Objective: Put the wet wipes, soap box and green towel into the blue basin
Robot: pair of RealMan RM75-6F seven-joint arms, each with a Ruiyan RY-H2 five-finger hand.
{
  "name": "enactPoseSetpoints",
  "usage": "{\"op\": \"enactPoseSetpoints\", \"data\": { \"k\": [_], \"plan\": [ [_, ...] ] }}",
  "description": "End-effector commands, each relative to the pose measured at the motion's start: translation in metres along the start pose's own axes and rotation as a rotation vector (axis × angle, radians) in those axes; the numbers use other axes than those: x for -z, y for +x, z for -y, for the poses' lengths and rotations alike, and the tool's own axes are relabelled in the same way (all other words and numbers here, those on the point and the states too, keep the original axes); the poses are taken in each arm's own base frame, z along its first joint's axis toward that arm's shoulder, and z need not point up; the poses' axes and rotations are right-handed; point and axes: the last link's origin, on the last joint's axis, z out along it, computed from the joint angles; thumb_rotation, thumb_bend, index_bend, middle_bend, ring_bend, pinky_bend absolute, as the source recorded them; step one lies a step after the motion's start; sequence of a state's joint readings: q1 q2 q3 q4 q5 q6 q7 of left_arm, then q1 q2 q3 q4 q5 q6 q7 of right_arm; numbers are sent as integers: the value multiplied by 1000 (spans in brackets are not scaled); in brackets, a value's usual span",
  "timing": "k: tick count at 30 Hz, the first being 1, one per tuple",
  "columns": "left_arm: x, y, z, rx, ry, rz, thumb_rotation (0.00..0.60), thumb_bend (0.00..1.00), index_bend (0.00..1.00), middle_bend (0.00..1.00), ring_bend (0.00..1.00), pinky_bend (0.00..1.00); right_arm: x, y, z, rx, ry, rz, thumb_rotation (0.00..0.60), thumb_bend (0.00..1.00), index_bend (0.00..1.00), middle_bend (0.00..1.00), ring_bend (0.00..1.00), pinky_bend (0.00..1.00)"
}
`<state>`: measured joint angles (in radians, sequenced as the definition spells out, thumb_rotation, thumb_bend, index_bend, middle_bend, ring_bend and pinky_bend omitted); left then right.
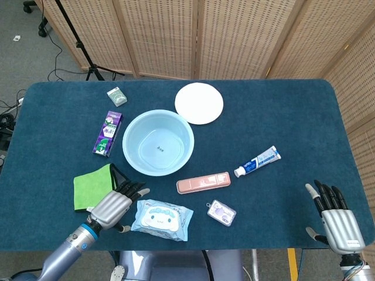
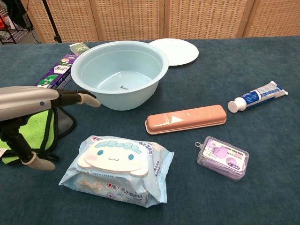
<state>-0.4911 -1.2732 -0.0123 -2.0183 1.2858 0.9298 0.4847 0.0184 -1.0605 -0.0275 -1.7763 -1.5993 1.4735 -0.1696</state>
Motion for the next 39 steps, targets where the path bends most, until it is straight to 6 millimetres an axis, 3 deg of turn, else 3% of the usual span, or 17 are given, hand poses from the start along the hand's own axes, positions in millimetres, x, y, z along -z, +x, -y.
{"op": "enactPoseSetpoints", "data": {
  "k": [1,19,31,39],
  "plan": [
    [-2,-2,-5,1,-13,11,600,67,0,0,0,0,0,0,0,0,-1,1,600,156,0,0,0,0],
    [-28,-18,-33,0,-30,83,600,55,0,0,0,0,-1,2,-2,-10,-5,-9,600,156,0,0,0,0],
    [-58,-32,-53,19,-23,122,600,55,0,0,0,0,-1,4,-4,-18,-12,-17,600,156,0,0,0,0],
    [-64,-39,-62,23,-14,142,600,58,0,0,0,0,-1,6,-5,-24,-15,-23,600,156,0,0,0,0]
  ]
}}
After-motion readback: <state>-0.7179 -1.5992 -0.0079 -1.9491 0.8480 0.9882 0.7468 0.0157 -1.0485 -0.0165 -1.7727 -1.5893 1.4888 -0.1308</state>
